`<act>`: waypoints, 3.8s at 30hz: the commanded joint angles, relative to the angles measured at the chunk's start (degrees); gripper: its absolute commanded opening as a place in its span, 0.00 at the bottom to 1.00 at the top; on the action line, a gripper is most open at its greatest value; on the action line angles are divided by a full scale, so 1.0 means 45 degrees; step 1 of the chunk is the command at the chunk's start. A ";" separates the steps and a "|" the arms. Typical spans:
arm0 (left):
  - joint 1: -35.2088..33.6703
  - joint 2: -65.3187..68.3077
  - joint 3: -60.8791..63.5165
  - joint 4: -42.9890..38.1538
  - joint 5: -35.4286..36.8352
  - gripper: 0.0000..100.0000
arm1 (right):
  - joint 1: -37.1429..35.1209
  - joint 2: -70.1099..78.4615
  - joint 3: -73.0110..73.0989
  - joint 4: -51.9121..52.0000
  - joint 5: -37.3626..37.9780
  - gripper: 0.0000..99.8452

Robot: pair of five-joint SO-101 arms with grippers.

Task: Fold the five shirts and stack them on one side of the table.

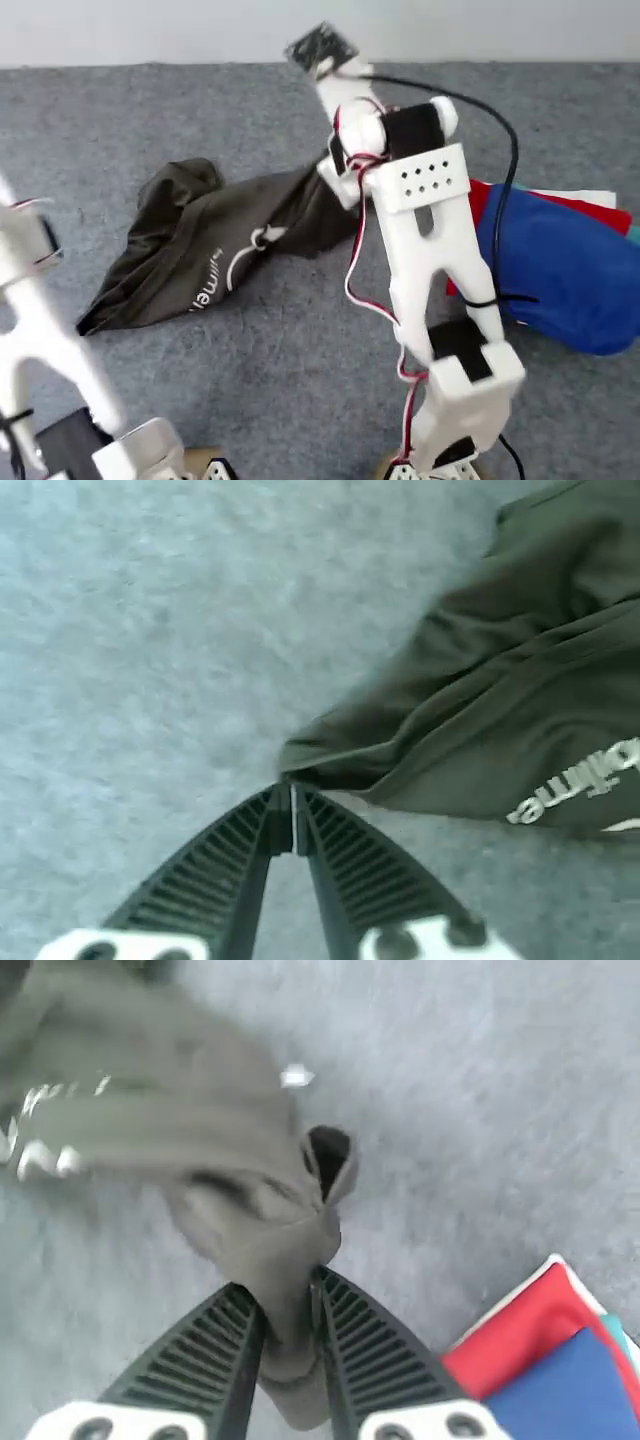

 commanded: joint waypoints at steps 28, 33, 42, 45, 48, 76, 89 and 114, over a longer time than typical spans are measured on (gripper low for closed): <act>0.0723 0.4044 -0.2589 -0.0527 0.0567 0.11 | 0.0088 -0.2217 0.3477 -0.0322 -0.0293 0.22; 0.4923 0.4337 -0.3077 -0.1934 0.2540 0.12 | 0.1162 -0.1377 0.1114 0.0322 -0.1934 0.02; 0.9553 0.8342 -0.5988 -0.6291 0.3087 0.16 | 0.1592 -0.3409 0.1856 0.0498 -0.2344 0.05; 1.0002 1.0862 -0.8137 -0.5841 0.2305 0.19 | 0.2002 -0.4073 0.2403 0.0498 -0.2305 0.05; 1.0022 1.3499 -1.1536 -0.3770 0.1407 0.19 | 0.2725 -0.4542 0.2989 0.0498 -0.2305 0.05; 0.8596 1.7700 -2.0855 0.1407 0.1973 0.01 | 0.3897 -0.4796 0.7033 -0.2178 -0.2266 0.05; 0.5333 0.6779 -1.7748 0.1426 0.2149 0.01 | 0.2803 -0.4484 0.7150 -0.2178 -0.2403 0.12; -0.5021 -0.4532 1.0950 -0.5763 -0.4904 0.01 | -0.4015 0.9094 -0.2950 -0.4112 -0.3868 0.28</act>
